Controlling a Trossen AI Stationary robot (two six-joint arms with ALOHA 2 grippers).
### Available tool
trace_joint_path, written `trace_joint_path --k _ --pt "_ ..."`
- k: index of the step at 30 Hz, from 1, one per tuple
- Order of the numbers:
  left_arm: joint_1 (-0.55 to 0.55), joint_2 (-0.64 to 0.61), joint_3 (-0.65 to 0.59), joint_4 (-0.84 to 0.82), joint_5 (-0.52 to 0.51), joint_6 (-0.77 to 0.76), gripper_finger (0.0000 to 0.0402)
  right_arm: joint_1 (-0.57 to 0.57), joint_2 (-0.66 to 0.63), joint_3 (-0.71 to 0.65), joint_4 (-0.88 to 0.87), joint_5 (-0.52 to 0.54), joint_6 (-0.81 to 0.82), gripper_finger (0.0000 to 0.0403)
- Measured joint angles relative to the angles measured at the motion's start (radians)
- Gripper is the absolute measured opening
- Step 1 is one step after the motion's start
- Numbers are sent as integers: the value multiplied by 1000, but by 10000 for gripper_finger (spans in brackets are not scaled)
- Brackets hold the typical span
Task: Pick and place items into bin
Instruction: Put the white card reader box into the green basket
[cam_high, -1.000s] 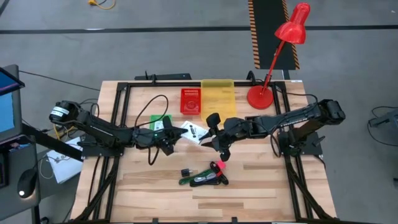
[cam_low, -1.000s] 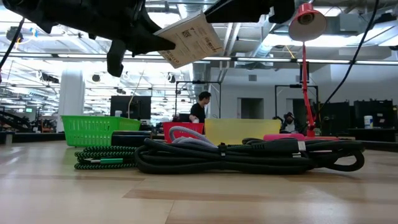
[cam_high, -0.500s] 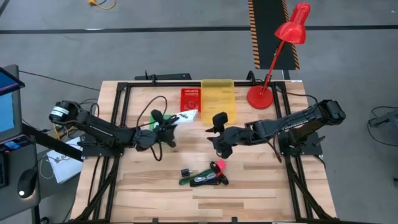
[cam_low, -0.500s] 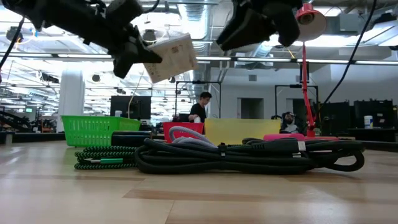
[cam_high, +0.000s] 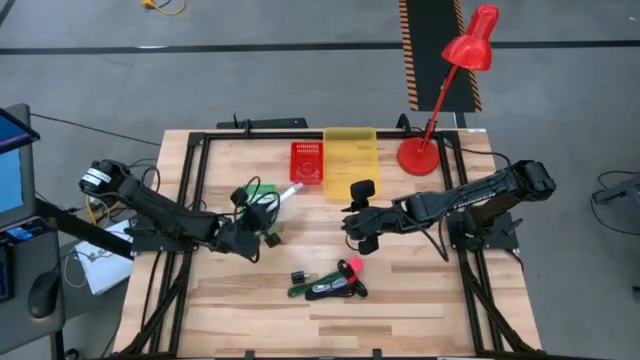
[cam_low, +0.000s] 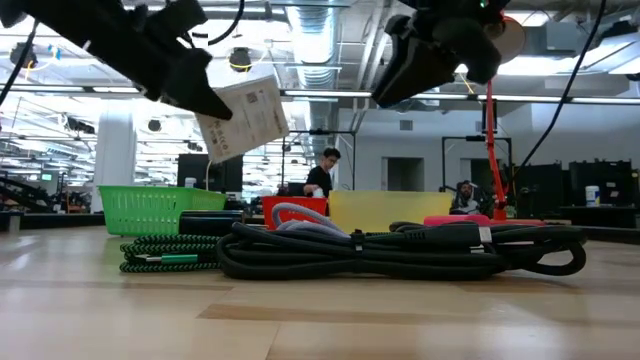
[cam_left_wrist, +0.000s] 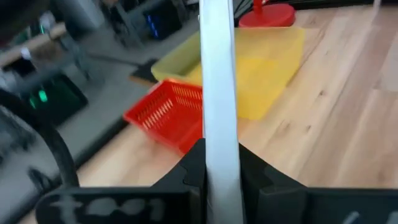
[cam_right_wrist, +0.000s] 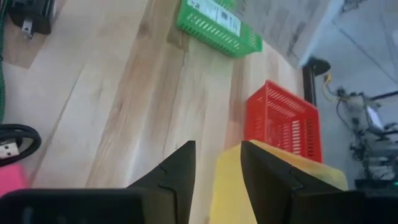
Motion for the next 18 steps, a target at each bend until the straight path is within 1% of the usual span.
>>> trace_joint_path --k 5,7,9,13,18 --pt "-34 0 83 -316 4 -380 23 0 0 0 -12 0 49 113" --pt "-39 0 108 -437 28 -522 23 0 0 0 -15 0 60 112" --pt "-44 0 124 -521 56 -627 23 0 0 0 -17 0 68 111" --pt "-47 0 129 -590 93 -801 27 -1 0 0 -24 0 69 111" --pt "-43 0 129 -604 85 -911 24 -2 0 0 -42 0 67 111"
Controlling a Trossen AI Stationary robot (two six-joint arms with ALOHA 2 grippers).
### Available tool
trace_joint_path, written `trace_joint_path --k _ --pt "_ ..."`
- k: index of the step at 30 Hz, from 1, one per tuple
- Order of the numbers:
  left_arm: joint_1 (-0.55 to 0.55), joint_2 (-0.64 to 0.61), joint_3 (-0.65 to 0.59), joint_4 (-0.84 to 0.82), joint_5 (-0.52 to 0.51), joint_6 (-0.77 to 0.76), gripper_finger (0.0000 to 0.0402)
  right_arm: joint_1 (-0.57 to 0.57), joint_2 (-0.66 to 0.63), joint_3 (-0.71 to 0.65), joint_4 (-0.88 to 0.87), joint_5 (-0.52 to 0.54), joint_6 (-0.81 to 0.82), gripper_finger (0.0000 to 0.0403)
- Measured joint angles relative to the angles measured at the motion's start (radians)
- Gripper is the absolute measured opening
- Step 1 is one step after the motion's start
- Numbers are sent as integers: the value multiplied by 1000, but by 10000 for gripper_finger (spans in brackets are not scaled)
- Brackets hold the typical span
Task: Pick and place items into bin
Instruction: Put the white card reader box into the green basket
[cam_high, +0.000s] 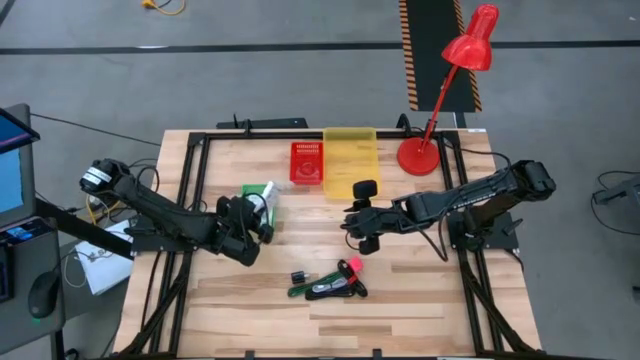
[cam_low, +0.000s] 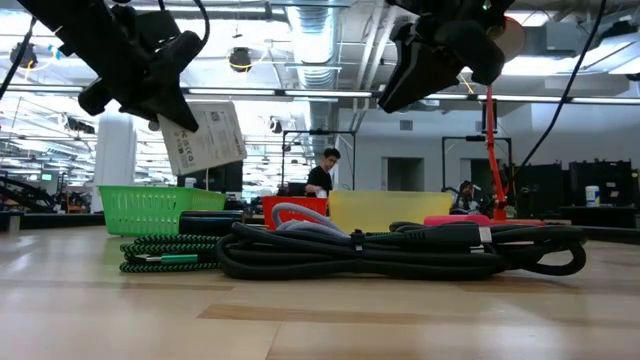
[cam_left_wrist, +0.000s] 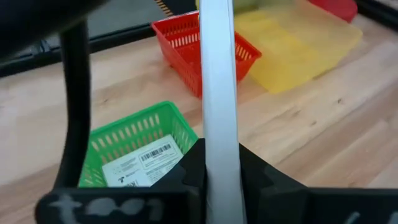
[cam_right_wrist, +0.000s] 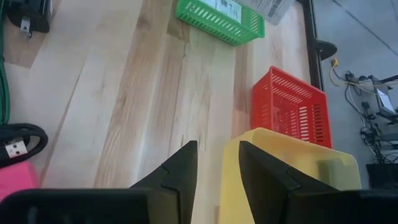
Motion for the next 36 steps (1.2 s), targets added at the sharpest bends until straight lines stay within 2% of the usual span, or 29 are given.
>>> trace_joint_path --k 7,13,22,36 --pt "6 0 0 0 -6 -147 27 0 0 0 -60 0 0 111" --pt "6 0 0 -16 36 -181 23 0 0 0 -86 -1 0 111" --pt "6 0 0 -160 51 -312 23 0 0 0 -101 -1 0 111" --pt "6 1 0 -158 73 -314 30 0 0 0 -100 -2 0 111"
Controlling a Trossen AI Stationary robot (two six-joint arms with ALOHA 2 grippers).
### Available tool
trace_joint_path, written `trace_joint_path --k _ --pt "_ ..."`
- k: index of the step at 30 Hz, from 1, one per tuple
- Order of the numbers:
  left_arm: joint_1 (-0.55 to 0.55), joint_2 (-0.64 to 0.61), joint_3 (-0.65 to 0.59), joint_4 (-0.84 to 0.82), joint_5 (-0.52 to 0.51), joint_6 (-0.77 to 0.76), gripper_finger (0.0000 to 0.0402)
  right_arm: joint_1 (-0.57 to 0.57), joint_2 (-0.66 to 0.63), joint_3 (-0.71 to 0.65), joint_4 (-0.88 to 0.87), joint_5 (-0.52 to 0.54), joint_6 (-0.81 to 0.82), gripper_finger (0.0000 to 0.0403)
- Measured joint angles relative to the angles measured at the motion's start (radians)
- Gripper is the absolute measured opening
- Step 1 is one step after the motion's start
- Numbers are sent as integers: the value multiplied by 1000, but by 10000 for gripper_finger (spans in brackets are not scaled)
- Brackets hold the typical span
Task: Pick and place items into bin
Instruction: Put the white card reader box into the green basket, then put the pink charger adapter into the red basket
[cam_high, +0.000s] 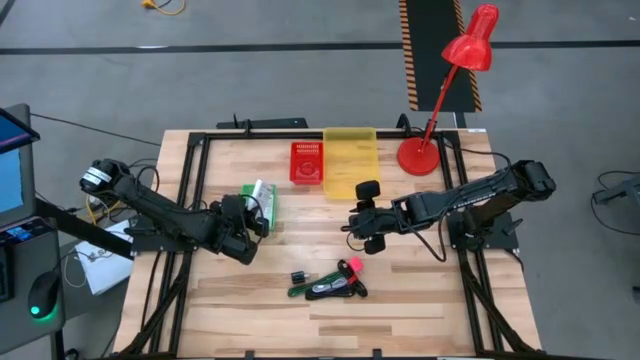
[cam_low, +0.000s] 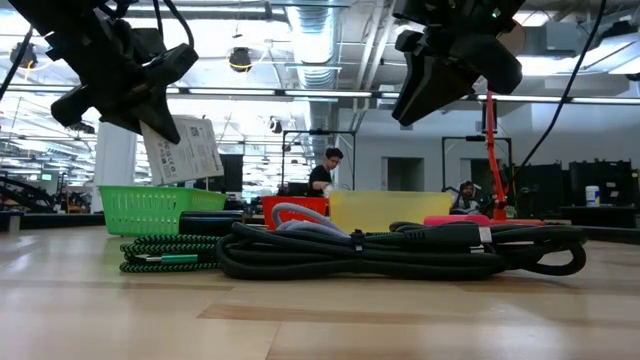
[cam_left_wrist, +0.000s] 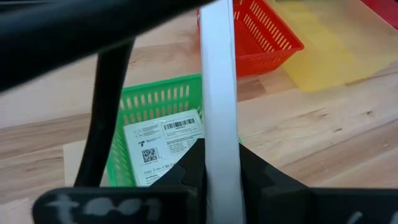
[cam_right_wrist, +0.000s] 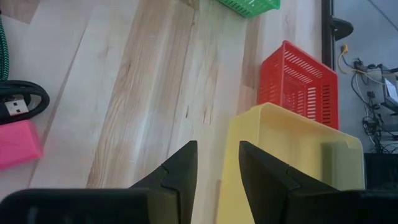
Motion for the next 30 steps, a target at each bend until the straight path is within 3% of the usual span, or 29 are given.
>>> trace_joint_path --k 21,30 --pt "0 0 0 12 -21 13 95 0 0 0 0 0 1 111" --pt "0 0 0 18 -28 15 103 0 0 0 0 0 1 111"
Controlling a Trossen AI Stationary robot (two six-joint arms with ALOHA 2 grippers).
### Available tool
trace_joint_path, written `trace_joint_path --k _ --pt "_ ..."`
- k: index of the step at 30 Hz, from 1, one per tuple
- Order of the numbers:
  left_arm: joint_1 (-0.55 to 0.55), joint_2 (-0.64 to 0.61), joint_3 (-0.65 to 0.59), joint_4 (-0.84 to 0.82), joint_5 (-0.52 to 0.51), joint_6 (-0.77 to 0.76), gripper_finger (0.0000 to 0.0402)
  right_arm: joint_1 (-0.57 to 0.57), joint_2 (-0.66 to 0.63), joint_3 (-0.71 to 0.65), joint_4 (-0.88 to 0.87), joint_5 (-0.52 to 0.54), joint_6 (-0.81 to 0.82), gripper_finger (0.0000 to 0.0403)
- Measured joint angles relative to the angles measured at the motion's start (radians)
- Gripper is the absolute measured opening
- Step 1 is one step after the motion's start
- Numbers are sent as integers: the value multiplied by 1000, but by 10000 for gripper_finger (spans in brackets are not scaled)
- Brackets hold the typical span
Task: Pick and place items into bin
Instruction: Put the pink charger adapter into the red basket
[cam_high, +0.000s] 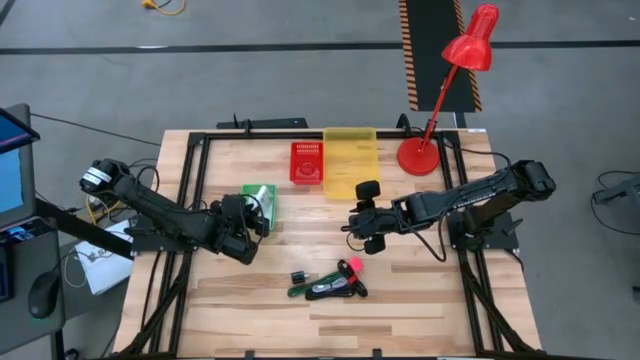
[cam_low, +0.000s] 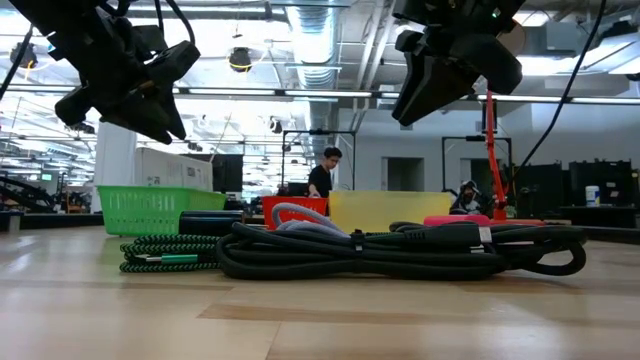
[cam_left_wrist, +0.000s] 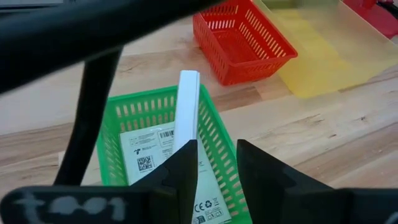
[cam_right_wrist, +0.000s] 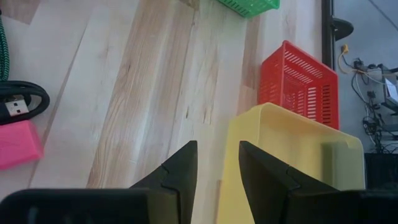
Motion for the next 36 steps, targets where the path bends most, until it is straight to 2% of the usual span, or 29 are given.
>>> trace_joint_path --k 5,14,22,27,32,36 --pt "0 0 0 -2 0 10 103 0 0 0 0 -1 8 111" --pt "0 0 0 -3 0 174 103 0 0 0 1 -2 12 111" --pt "0 0 0 1 -20 471 103 9 0 0 -4 -6 46 111" --pt "-12 0 0 54 -87 676 103 17 0 1 -47 -100 84 111" --pt "-57 0 0 193 -135 947 103 35 0 1 -109 -159 158 111" --pt "-88 0 0 376 -85 1192 103 61 0 1 -137 -160 212 111"
